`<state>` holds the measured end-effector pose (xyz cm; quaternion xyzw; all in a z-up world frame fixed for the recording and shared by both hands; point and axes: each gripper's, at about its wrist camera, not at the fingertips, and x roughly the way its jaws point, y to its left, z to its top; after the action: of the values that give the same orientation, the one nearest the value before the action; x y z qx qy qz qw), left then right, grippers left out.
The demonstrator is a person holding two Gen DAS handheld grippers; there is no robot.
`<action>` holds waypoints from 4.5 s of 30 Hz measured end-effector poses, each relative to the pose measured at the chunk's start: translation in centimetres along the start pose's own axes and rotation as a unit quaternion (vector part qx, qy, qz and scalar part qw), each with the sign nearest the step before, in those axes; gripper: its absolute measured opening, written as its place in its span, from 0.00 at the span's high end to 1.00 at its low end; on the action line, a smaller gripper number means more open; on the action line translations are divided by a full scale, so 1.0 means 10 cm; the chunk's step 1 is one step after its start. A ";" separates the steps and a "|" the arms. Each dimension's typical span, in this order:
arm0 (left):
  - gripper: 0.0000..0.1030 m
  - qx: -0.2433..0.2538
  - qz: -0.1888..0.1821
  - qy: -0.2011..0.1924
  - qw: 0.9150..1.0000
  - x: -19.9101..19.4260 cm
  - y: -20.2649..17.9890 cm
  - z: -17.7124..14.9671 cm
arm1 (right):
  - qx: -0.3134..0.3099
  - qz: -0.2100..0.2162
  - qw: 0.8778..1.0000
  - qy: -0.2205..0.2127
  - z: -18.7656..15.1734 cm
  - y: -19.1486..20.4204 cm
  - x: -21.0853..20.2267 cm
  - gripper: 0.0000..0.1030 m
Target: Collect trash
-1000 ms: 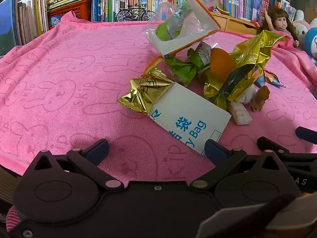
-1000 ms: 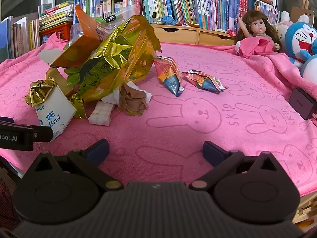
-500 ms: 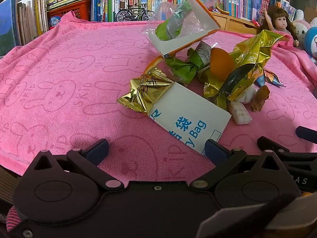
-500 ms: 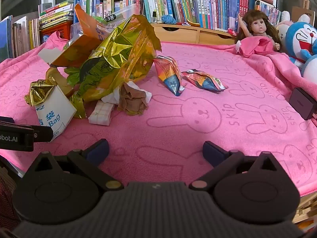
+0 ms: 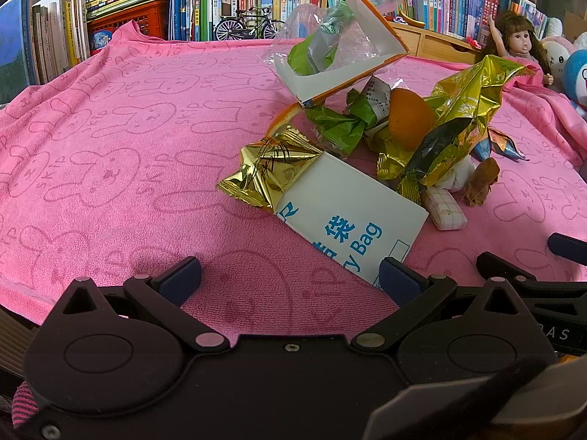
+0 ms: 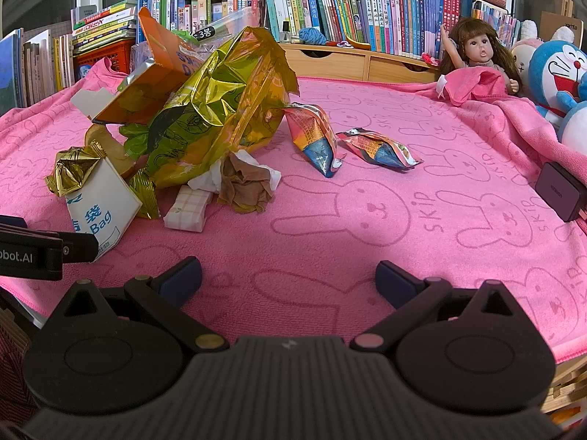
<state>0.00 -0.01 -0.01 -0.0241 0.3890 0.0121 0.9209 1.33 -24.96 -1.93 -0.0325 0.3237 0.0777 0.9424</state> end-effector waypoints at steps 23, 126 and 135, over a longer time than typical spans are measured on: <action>0.00 0.000 0.000 -0.001 1.000 0.00 0.00 0.00 | 0.000 0.000 1.000 0.000 0.00 0.00 0.00 0.00; 0.73 -0.007 -0.081 -0.139 0.987 -0.48 0.07 0.07 | 0.063 0.054 0.991 -0.104 0.24 -0.31 -0.10 0.79; 0.73 -0.002 -0.071 -0.125 0.990 -0.48 0.08 0.01 | 0.069 0.059 0.995 -0.046 0.44 -0.29 0.51 0.63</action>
<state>-3.27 0.76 3.49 -0.0517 0.2679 -0.0497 0.9608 8.47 -26.70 -1.57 0.0555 0.2859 0.1120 0.9501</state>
